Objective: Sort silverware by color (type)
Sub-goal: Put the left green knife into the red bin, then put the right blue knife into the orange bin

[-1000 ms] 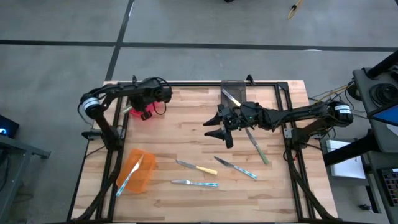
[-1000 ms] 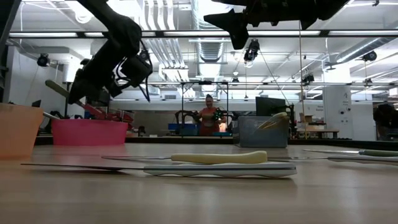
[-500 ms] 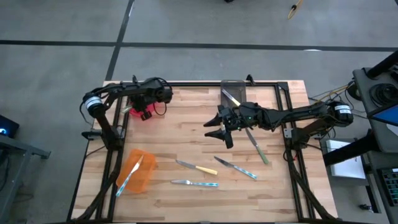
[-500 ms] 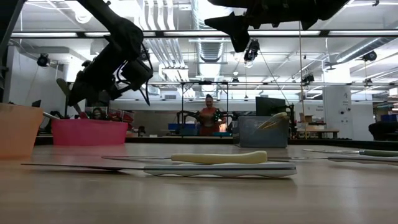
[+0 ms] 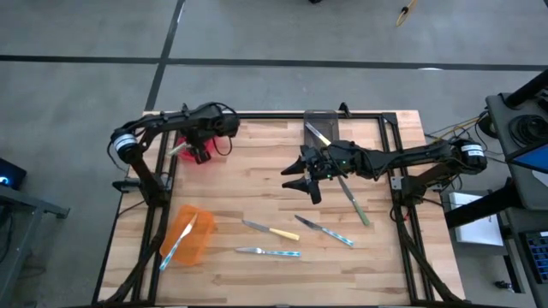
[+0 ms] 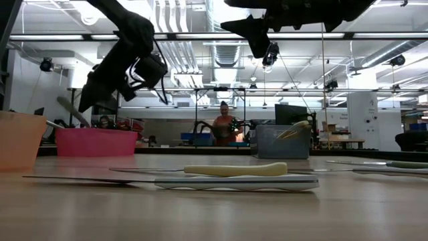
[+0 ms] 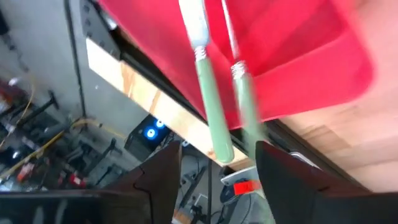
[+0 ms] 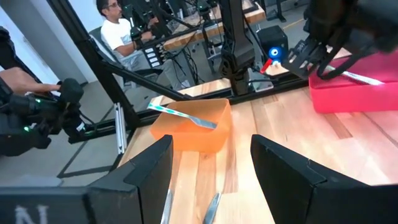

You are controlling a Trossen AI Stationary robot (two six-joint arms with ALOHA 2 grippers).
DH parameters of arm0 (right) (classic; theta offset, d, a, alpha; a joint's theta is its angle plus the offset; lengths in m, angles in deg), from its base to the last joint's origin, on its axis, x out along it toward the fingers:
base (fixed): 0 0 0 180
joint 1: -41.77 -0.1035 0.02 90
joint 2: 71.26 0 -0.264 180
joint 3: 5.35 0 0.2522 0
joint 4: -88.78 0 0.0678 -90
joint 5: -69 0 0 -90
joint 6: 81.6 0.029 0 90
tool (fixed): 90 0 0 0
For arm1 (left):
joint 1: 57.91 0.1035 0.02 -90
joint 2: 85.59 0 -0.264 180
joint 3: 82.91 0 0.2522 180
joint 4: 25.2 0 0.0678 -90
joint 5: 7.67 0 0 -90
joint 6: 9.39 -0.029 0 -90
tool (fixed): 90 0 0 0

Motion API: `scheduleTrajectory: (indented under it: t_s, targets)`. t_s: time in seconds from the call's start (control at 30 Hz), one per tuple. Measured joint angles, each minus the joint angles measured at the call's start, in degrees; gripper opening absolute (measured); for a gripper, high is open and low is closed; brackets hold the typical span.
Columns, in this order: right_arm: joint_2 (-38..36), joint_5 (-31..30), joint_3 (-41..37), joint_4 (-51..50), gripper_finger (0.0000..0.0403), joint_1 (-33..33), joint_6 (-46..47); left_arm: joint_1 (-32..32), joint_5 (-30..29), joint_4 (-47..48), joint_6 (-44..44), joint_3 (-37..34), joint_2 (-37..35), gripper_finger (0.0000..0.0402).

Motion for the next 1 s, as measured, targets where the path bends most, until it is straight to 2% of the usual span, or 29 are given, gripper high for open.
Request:
scheduleTrajectory:
  t_s: [0.23, 0.4, 0.53, 0.73, 1.0]
  targets:
    - [-0.1, 0.0, 0.0, -1.47, 0.0206, -0.5, 1.81, 0.0, 0.21, 0.0, -3.33, 4.96, -0.63, 0.0192]
    - [-0.42, -0.01, 0.02, -7.73, 0.0205, -0.5, 8.36, -2.62, 1.91, -1.29, 1.44, 9.0, -3.6, 0.0192]
    - [-0.46, -0.01, 0.55, -17.29, 0.0206, -0.5, 15.03, -9.16, 2.26, -10.75, 3.36, 8.62, -10.52, 0.0192]
    - [0.3, 0.0, 3.54, -36.8, 0.0205, -0.61, 22.45, -21.7, 2.79, -25.04, 6.42, 6.13, -20.81, 0.0192]
    - [0.33, 0.0, 4.31, -59.67, 0.0205, -3.2, 31.29, -37.17, 2.75, -48.13, 6.68, -2.64, -30.86, 0.0192]
